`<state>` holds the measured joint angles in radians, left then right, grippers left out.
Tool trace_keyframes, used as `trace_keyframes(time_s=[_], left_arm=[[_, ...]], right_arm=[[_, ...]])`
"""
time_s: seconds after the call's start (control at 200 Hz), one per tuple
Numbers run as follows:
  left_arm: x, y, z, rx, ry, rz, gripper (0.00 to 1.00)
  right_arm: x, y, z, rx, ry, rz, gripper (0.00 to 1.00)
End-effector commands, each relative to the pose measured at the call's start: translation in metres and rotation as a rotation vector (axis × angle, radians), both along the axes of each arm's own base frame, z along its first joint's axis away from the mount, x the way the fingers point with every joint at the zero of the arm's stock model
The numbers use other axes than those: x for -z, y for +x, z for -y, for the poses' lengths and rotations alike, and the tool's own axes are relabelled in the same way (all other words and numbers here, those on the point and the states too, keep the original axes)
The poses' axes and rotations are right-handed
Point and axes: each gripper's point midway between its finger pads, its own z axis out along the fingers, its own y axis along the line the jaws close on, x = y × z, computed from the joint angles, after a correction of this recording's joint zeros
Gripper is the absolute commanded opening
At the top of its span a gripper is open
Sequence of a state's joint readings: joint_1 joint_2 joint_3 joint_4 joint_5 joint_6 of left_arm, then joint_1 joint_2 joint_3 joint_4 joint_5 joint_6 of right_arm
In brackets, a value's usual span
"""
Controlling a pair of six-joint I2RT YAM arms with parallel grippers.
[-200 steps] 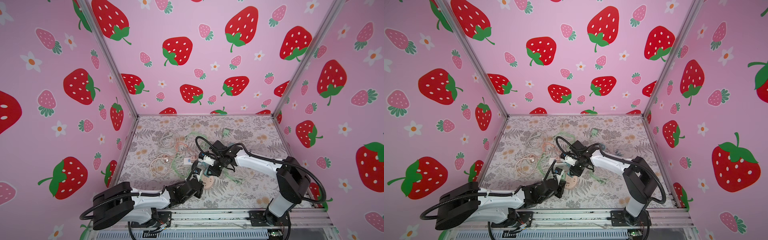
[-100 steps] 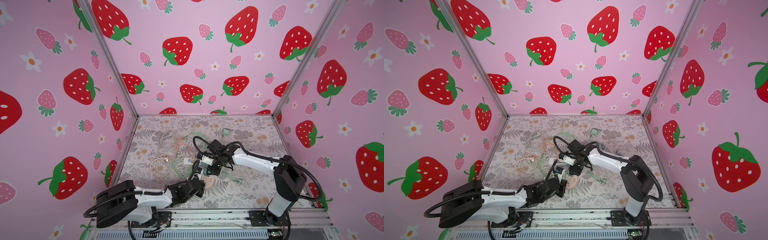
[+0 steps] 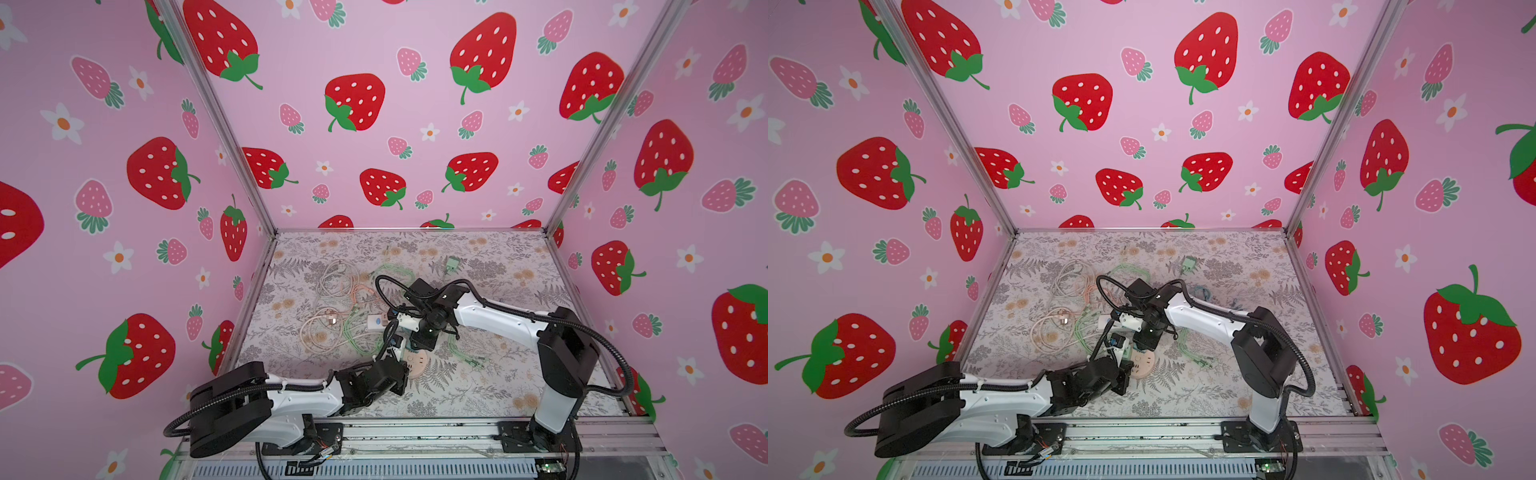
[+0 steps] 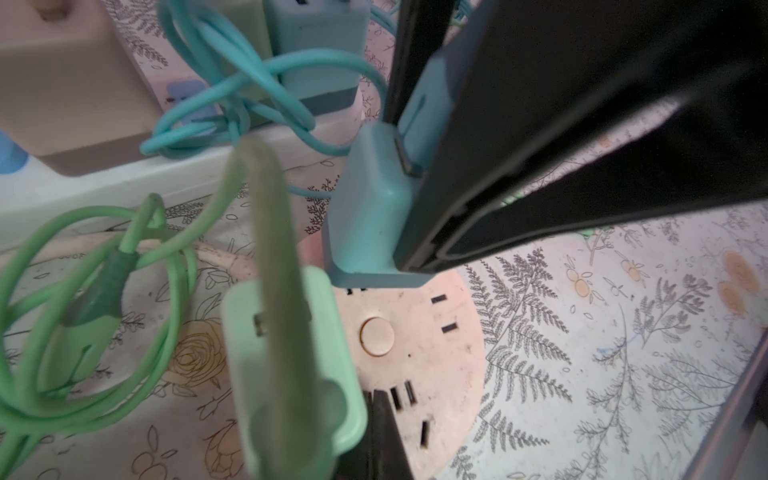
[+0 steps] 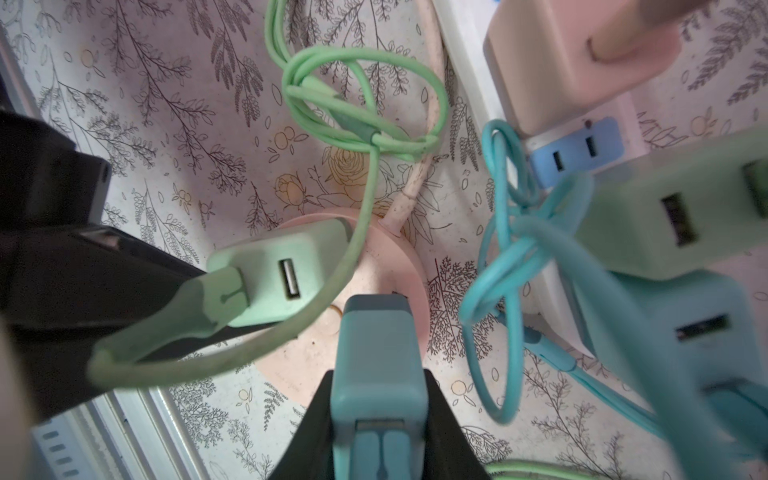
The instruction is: Insert the plug
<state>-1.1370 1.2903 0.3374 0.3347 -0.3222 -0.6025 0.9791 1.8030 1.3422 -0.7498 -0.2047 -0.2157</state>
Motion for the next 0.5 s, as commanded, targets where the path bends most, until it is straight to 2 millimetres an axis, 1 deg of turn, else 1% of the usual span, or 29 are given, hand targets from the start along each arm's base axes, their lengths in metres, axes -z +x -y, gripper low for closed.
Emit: trace_keyframes(time_s=[0.0, 0.105, 0.21, 0.385, 0.495], left_arm=[[0.03, -0.01, -0.021, -0.014, 0.118, -0.072, 0.0], [0.03, -0.01, -0.022, -0.014, 0.118, -0.071, 0.0], [0.031, -0.01, -0.023, -0.015, 0.117, -0.072, 0.0], [0.032, -0.012, -0.024, -0.012, 0.119, -0.078, 0.0], [0.031, -0.013, -0.026, -0.013, 0.114, -0.078, 0.0]], right_arm=[[0.033, -0.017, 0.018, -0.047, -0.14, -0.045, 0.02], [0.035, -0.022, 0.018, -0.068, -0.159, -0.042, 0.02], [0.037, -0.021, 0.021, -0.073, -0.192, -0.015, 0.02], [0.04, -0.017, 0.02, -0.084, -0.234, 0.023, 0.02], [0.045, -0.015, 0.021, -0.082, -0.266, 0.037, 0.02]])
